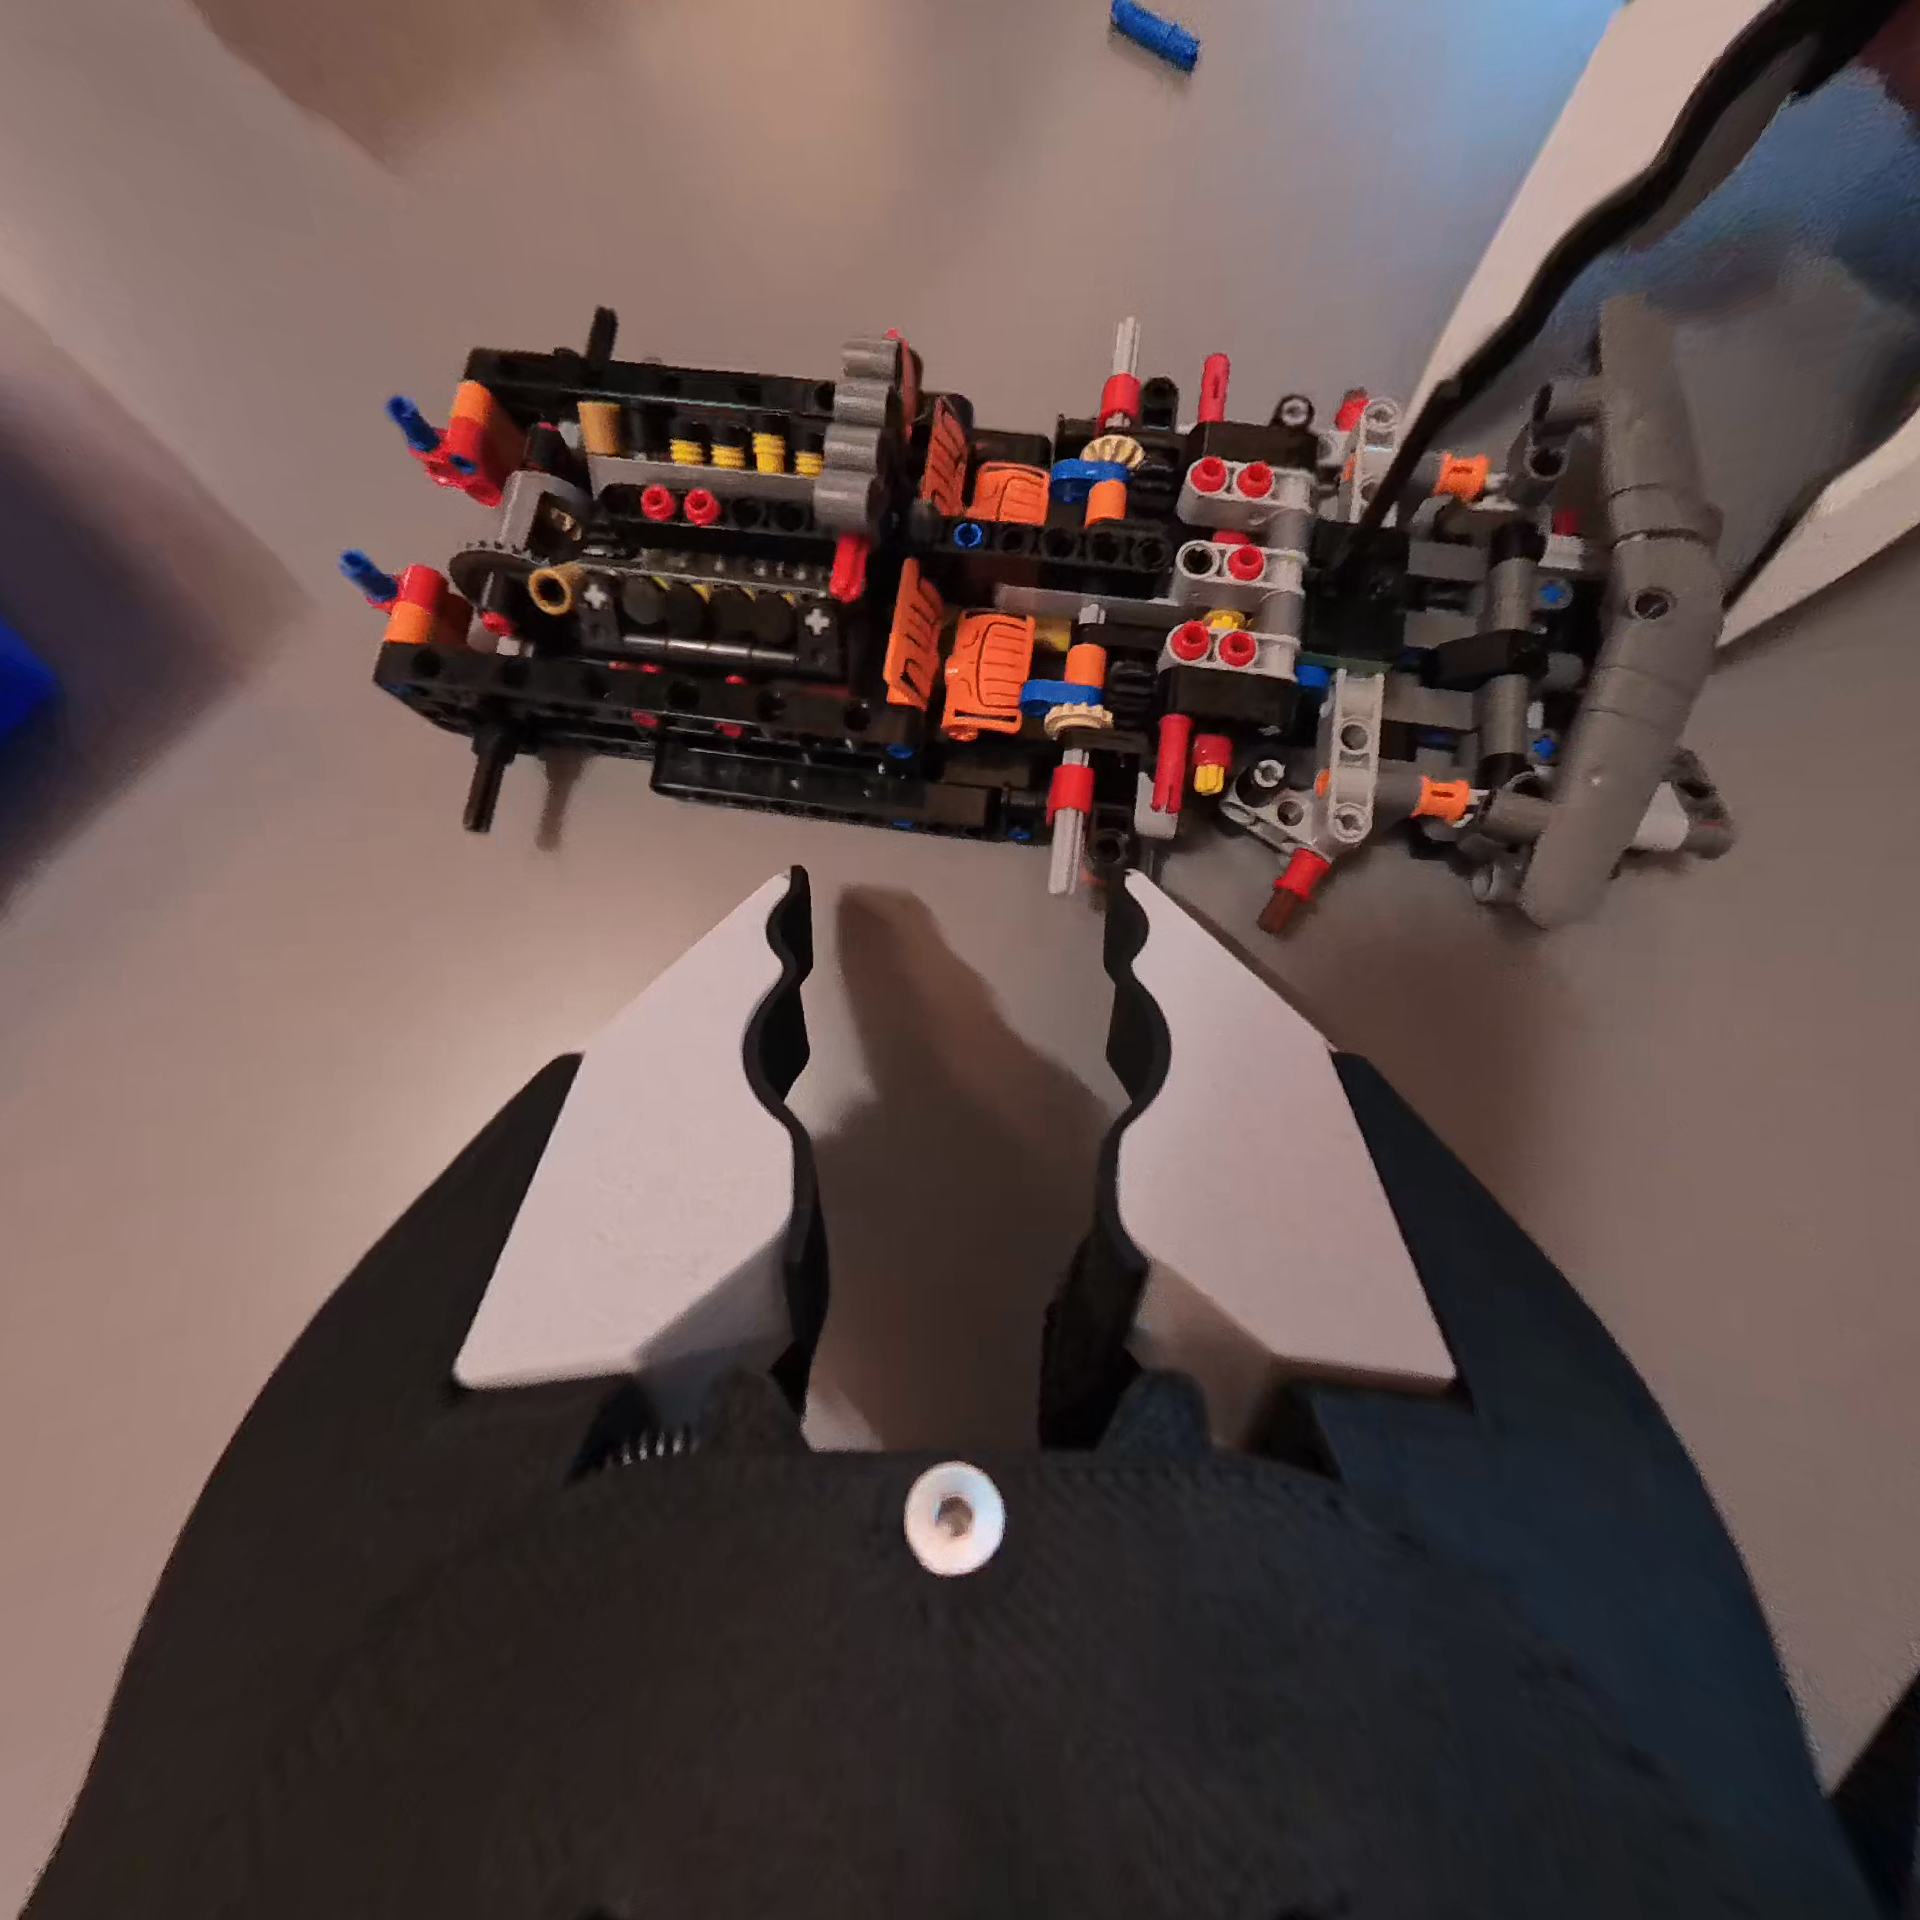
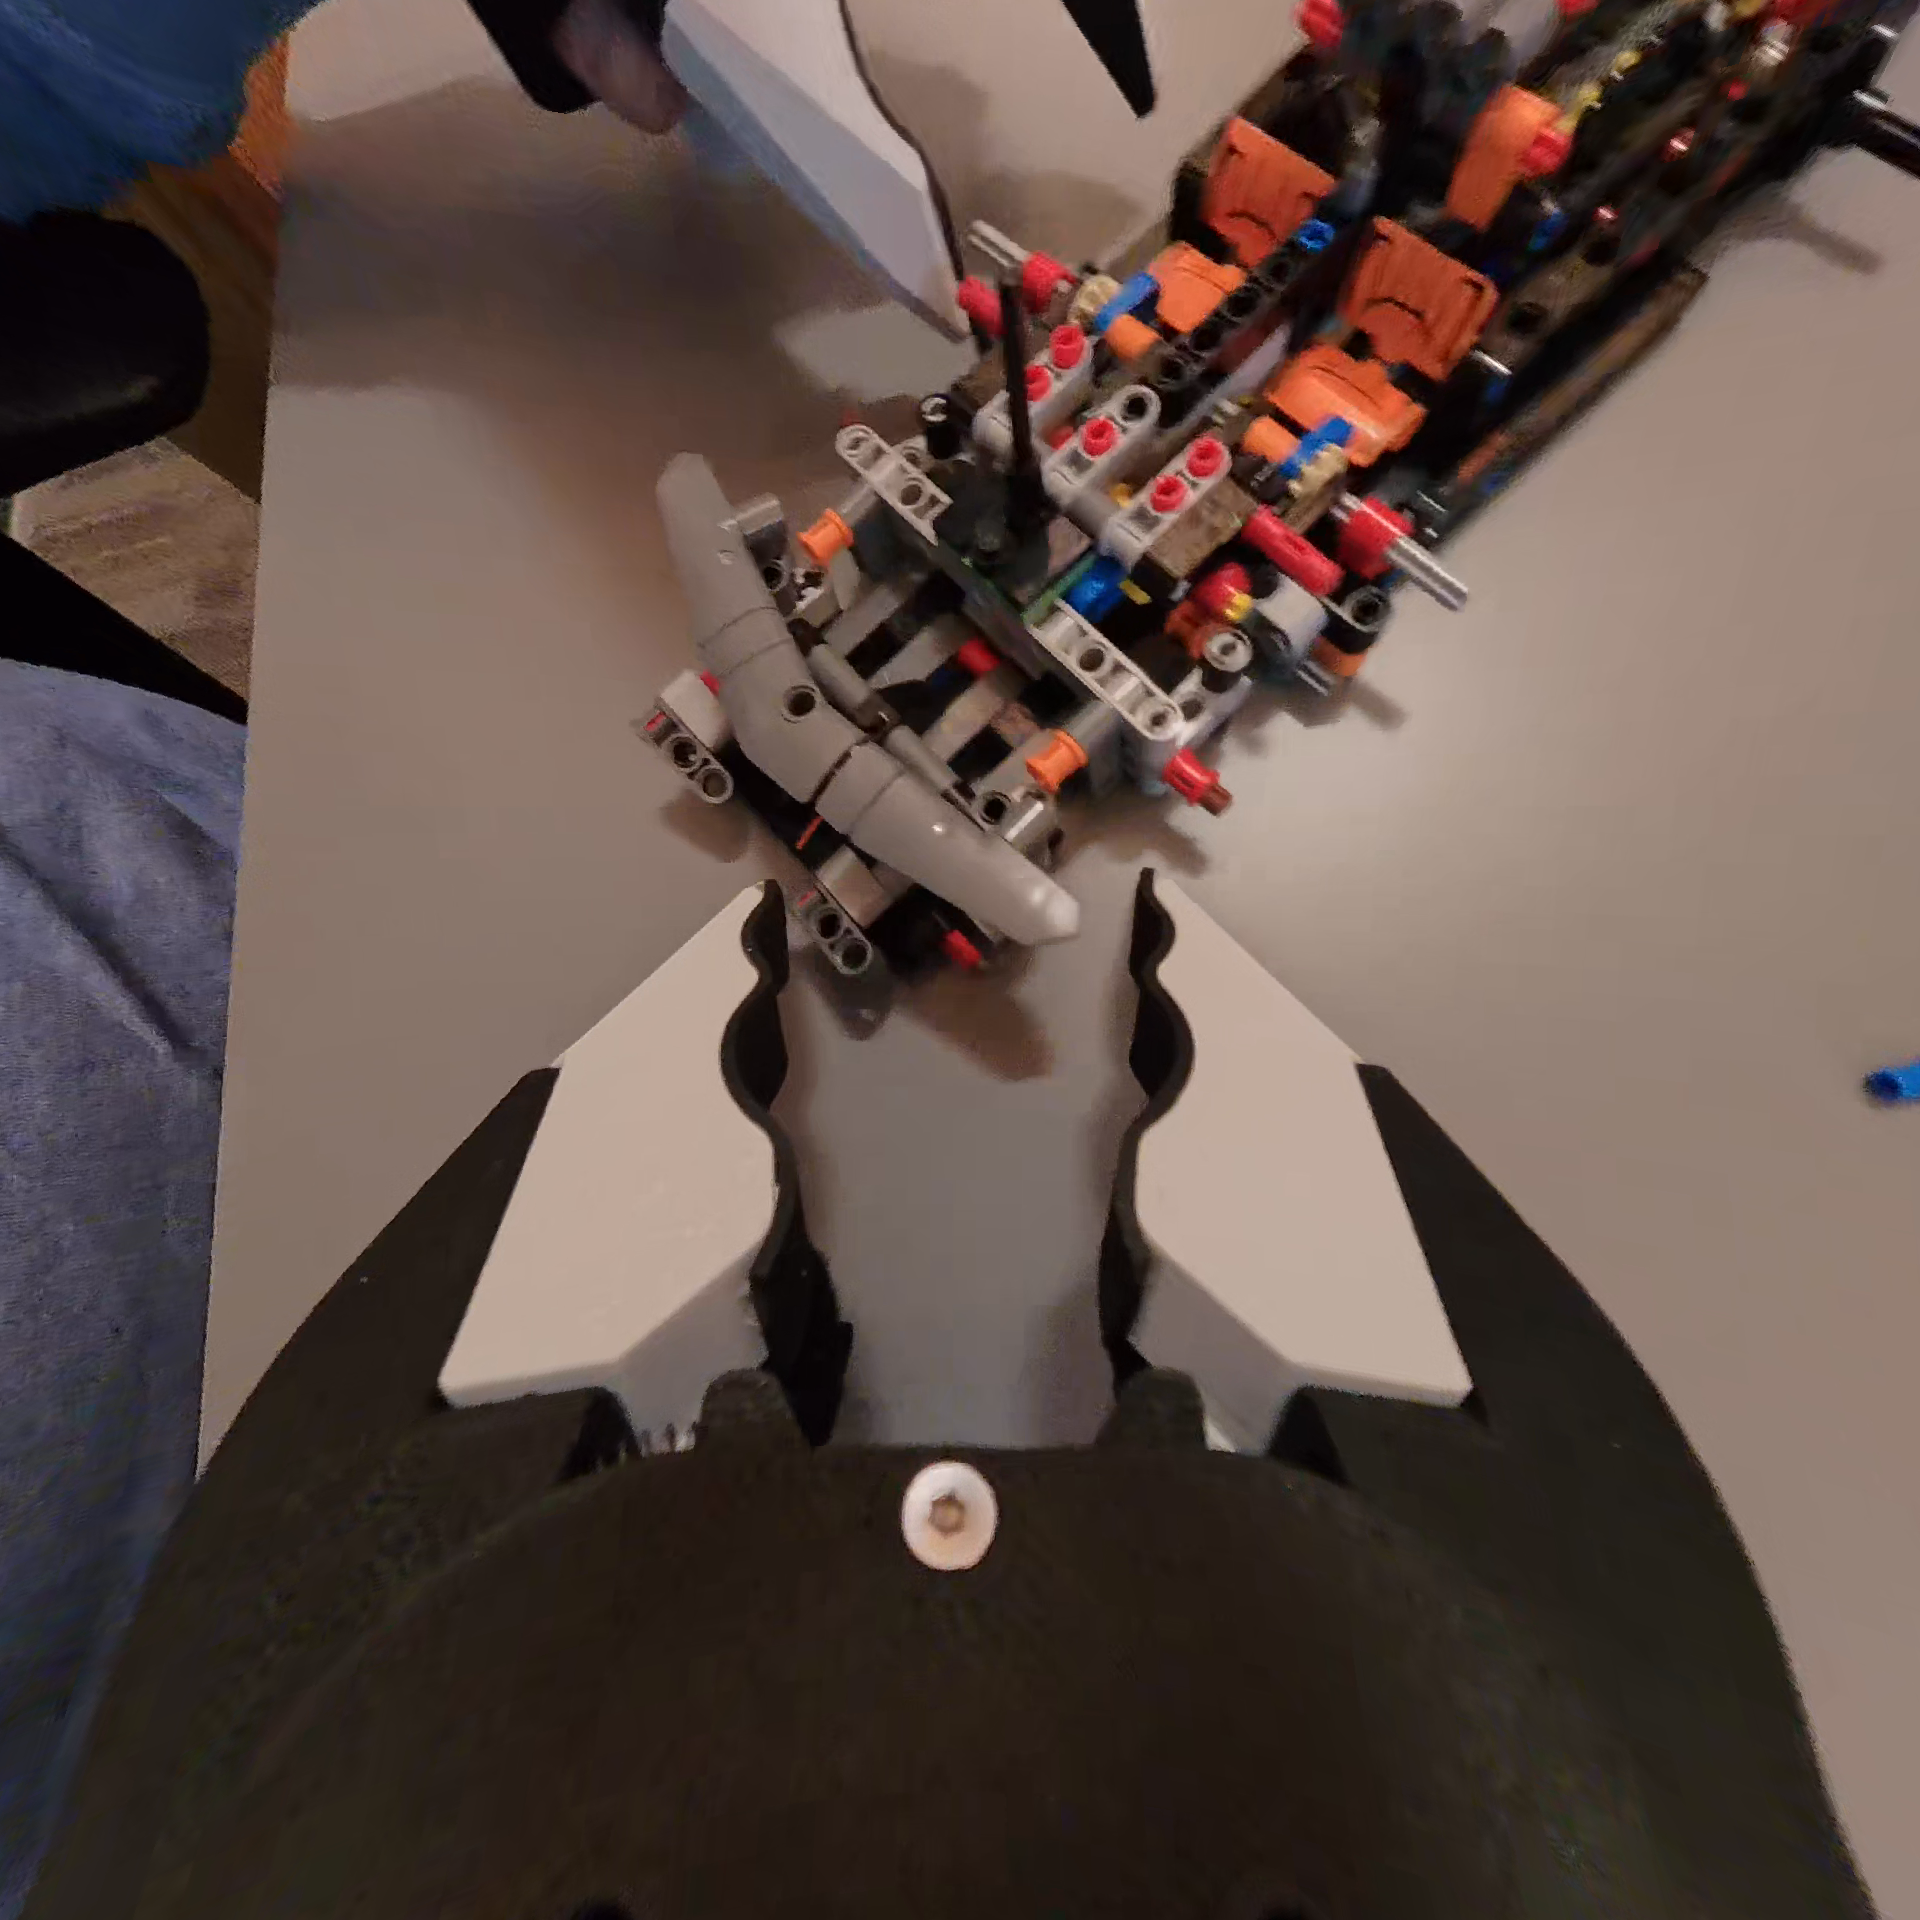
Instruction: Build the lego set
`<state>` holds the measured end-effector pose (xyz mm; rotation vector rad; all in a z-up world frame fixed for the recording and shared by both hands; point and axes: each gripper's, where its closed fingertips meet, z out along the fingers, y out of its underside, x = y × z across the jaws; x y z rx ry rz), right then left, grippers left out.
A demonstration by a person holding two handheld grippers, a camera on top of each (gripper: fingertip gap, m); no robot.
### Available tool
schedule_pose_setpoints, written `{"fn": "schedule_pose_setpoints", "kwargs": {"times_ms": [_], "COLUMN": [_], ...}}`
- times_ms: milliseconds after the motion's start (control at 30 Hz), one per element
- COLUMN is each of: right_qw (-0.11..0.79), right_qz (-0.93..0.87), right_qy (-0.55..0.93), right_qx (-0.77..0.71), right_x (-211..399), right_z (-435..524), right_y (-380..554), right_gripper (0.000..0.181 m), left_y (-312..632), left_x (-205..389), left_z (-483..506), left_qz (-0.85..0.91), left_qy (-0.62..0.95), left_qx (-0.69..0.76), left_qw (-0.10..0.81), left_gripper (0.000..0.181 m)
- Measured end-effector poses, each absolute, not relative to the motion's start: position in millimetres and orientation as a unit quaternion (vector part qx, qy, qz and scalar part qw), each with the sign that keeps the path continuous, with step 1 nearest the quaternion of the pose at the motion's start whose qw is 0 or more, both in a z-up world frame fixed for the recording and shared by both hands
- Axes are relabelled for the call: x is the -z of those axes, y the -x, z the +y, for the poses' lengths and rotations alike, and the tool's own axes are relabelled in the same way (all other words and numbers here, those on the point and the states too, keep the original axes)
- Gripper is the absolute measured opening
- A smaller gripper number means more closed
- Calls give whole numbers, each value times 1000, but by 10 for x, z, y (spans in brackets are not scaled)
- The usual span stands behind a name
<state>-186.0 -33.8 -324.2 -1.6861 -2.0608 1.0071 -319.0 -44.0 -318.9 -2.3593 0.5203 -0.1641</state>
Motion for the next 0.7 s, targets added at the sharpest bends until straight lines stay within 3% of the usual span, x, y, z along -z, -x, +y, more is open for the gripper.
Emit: {"fn": "schedule_pose_setpoints", "kwargs": {"times_ms": [33, 233, 367, 600, 700], "right_qw": [148, 168, 183, 194, 192], "right_qz": [-716, -708, -685, -672, -673], "right_qy": [584, 590, 608, 624, 625], "right_qx": [-353, -350, -357, -349, -348], "right_x": [3243, 3249, 3244, 3245, 3222], "right_z": [-367, -529, -655, -700, -679], "right_y": [1879, 1975, 2106, 2312, 2255], "right_gripper": [64, 63, 62, 64, 69], "left_y": [3163, 3133, 3159, 3280, 3389], "left_x": [3177, 3208, 3219, 3212, 3217], "left_z": [-419, -243, -113, 27, -6], "left_qz": [207, 253, 274, 286, 273], "left_qy": [909, 903, 897, 892, 894], "left_qx": [74, 64, 58, 58, 61], "left_qw": [355, 342, 341, 346, 349], "left_gripper": [54, 44, 25, 19, 30]}}
